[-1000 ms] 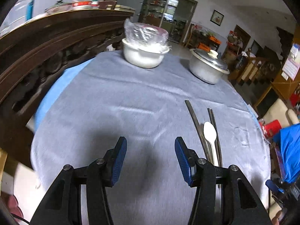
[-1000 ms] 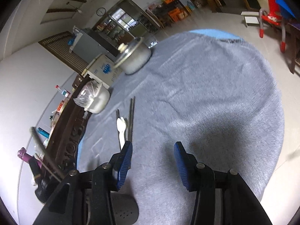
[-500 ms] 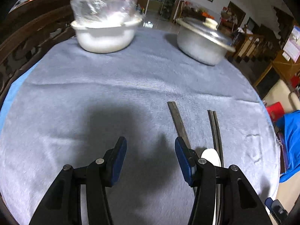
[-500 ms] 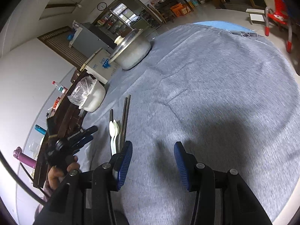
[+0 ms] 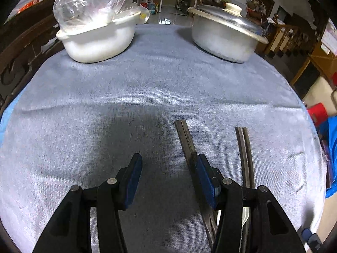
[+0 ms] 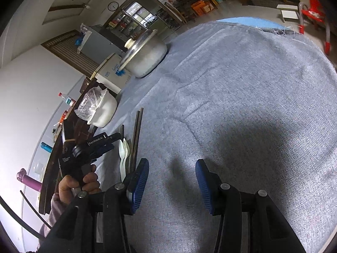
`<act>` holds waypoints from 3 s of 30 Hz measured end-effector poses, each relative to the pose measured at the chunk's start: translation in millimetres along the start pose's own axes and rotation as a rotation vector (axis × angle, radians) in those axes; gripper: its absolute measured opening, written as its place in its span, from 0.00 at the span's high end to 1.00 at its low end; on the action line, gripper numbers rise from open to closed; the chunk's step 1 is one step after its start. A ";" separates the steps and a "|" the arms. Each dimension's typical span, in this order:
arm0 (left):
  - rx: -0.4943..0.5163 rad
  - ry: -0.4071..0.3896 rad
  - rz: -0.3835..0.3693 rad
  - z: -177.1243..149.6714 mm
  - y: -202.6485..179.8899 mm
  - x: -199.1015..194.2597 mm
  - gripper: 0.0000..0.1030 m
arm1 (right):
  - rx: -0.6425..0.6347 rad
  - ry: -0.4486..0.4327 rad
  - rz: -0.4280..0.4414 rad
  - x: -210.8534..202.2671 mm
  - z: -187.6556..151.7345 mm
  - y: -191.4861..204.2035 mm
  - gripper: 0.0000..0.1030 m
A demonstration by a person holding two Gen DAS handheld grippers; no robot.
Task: Organize utensils
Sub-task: 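Move both tools back to the remaining chopsticks beside the white spoon, then close the left gripper on one chopstick while the right gripper grasps another, then lift the chopsticks with both grippers and carry them over the grey holder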
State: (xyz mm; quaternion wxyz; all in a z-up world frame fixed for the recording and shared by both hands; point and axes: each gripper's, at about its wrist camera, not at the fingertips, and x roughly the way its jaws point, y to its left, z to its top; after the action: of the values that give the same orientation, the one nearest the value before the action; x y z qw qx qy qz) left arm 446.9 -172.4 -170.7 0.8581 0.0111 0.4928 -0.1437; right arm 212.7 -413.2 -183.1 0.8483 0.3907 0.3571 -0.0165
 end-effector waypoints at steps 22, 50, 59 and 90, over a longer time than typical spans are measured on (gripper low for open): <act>-0.011 0.100 0.067 9.1 19.6 4.7 0.43 | -0.152 0.040 -0.019 31.0 32.3 29.7 0.59; 0.192 0.059 -0.116 16.3 44.3 4.8 0.88 | -0.409 0.393 -0.390 221.2 101.8 134.9 0.84; 0.152 0.084 -0.097 22.5 43.7 9.0 0.88 | -0.277 0.419 -0.311 209.1 113.1 109.7 0.95; 0.142 0.098 -0.069 13.5 48.1 -3.4 0.95 | -0.389 0.337 -0.328 156.6 126.4 145.1 0.94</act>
State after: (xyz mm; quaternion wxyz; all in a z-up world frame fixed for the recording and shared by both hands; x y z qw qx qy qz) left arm 469.1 -127.7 -166.7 0.8246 0.0620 0.5229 -0.2070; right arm 448.7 -358.4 -130.0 0.8220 0.1554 0.5476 -0.0195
